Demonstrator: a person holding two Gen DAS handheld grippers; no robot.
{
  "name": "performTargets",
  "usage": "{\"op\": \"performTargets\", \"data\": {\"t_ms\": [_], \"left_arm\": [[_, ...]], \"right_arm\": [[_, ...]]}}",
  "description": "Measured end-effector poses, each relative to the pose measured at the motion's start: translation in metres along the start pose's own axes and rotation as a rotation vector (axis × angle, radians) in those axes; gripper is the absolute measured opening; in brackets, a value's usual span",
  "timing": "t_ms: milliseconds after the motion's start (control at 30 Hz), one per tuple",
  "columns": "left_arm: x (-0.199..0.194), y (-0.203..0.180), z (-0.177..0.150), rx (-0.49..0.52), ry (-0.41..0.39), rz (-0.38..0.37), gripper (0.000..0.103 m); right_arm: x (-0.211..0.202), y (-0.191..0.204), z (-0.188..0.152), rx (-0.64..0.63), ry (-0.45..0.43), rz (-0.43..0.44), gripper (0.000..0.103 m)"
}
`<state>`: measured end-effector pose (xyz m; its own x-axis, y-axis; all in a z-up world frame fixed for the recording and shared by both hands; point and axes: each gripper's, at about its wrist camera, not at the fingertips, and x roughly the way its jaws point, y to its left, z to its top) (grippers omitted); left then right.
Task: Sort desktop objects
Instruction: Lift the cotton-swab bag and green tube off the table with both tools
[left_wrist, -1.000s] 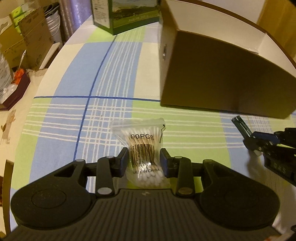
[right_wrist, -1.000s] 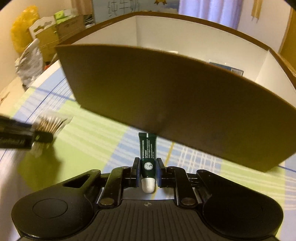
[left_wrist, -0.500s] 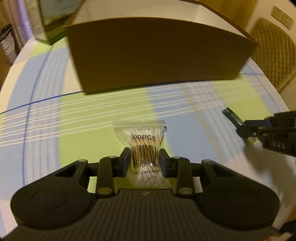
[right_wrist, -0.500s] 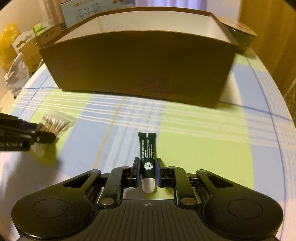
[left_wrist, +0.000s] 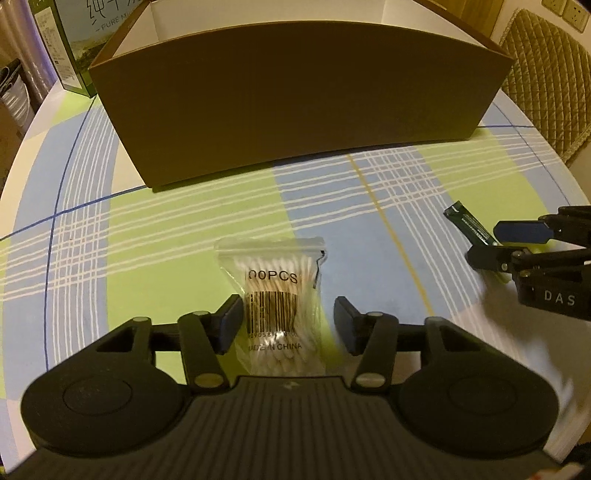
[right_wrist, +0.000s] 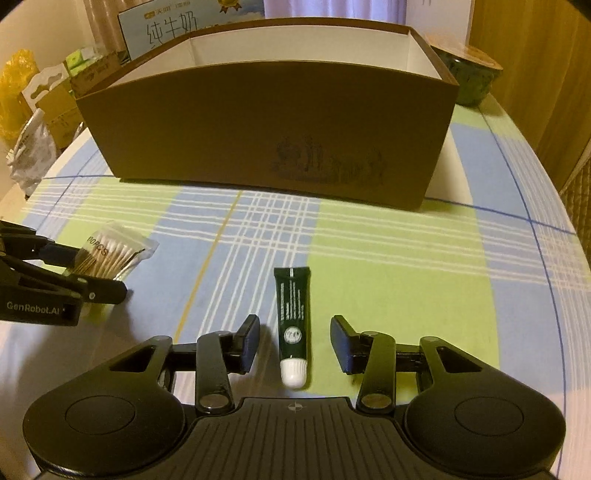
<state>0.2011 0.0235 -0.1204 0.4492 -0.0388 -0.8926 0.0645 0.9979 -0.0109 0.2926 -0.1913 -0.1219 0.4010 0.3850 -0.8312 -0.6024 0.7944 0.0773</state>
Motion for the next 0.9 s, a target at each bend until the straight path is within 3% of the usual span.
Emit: {"op": "performTargets", "data": {"t_ms": [367,767,833,900], "left_arm": [[-0.001,-0.002,0.001,-0.003,-0.011,0.005,0.023],[-0.005,-0.004,-0.007,-0.009,-0.011,0.003,0.020],[-0.006,-0.004,-0.009,-0.012,-0.010,0.003,0.020],[-0.008,-0.003,-0.011,-0.015,-0.009,0.002,0.020]], "right_arm": [[0.001,0.003,0.000,-0.026,-0.003,0.000,0.040],[0.002,0.007,-0.002,-0.062,-0.008,-0.019,0.040],[0.002,0.008,-0.002,-0.068,-0.009,-0.025,0.037],[0.001,0.009,-0.003,-0.075,-0.009,-0.025,0.023]]}}
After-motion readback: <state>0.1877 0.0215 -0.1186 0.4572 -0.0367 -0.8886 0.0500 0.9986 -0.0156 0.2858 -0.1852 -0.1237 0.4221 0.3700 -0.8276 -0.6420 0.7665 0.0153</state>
